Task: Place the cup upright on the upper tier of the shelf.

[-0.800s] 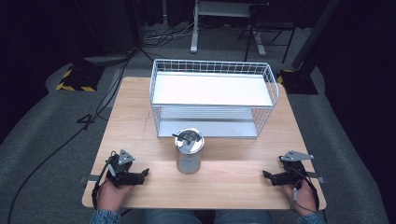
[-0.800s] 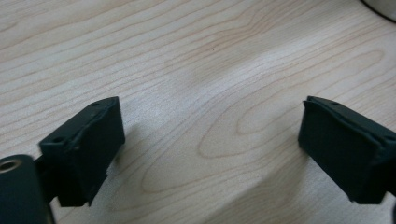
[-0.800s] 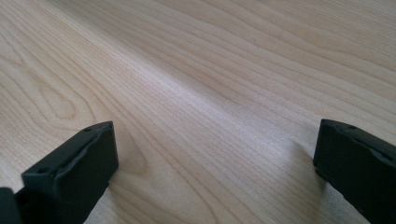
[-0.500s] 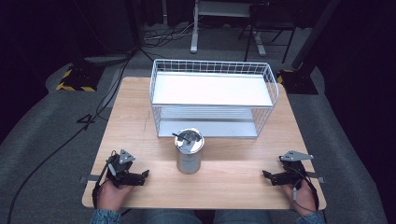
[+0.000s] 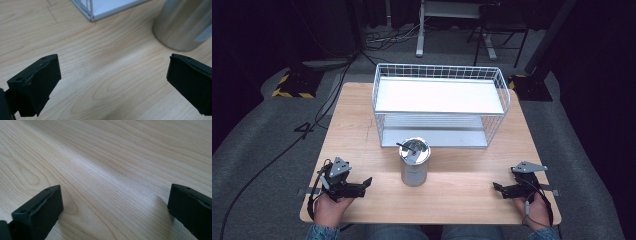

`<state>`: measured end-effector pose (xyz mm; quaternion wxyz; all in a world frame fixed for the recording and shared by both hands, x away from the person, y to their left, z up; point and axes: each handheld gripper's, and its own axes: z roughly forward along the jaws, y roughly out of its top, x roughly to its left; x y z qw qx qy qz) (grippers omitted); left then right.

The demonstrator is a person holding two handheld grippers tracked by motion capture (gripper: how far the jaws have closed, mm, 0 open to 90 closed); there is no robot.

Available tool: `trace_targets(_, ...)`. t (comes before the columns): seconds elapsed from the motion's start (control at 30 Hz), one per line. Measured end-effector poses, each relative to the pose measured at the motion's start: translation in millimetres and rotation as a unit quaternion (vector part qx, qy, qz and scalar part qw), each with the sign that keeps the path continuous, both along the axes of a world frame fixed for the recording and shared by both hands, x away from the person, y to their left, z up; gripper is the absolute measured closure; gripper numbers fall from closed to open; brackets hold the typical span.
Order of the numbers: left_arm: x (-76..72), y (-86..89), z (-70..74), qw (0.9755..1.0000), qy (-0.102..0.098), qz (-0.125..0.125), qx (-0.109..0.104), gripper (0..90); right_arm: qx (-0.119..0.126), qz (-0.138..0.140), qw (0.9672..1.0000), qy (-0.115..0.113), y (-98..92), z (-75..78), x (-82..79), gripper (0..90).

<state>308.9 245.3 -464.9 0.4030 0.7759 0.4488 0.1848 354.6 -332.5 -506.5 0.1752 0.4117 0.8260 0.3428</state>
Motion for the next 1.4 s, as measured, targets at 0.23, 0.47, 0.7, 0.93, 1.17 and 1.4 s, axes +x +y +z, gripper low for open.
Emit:
trace_targets(0.23, -1.7, -3.0, 13.2, 0.9989, -0.029, -0.016, -0.034, 0.0, 0.000, -0.002, 1.0000, -0.001, 0.4, 0.0, -0.3, 0.2)
trace_targets(0.47, -5.1, -7.6, 25.2, 0.9963, -0.058, -0.030, -0.056, 0.0, 0.000, -0.003, 1.0000, 0.000, 0.6, 0.0, -0.5, 0.2)
trace_targets(0.7, -5.7, -10.1, 31.0, 0.9946, -0.067, -0.037, -0.070, 0.0, 0.000, -0.003, 1.0000, -0.001, 0.6, 0.0, -0.4, 0.2)
trace_targets(0.93, -5.6, -17.0, 36.2, 0.9927, -0.074, -0.052, -0.080, 0.0, 0.000, -0.004, 1.0000, -0.001, 0.7, 0.0, -0.5, 0.2)
trace_targets(1.17, -0.3, -31.4, 39.2, 0.9908, -0.075, -0.077, -0.082, 0.0, 0.000, -0.005, 1.0000, -0.001, 0.9, 0.0, -0.6, 0.2)
trace_targets(1.4, 8.2, -52.4, 42.5, 0.9869, -0.080, -0.108, -0.090, 0.0, 0.000, -0.005, 1.0000, -0.001, 0.9, 0.0, -0.6, 0.2)
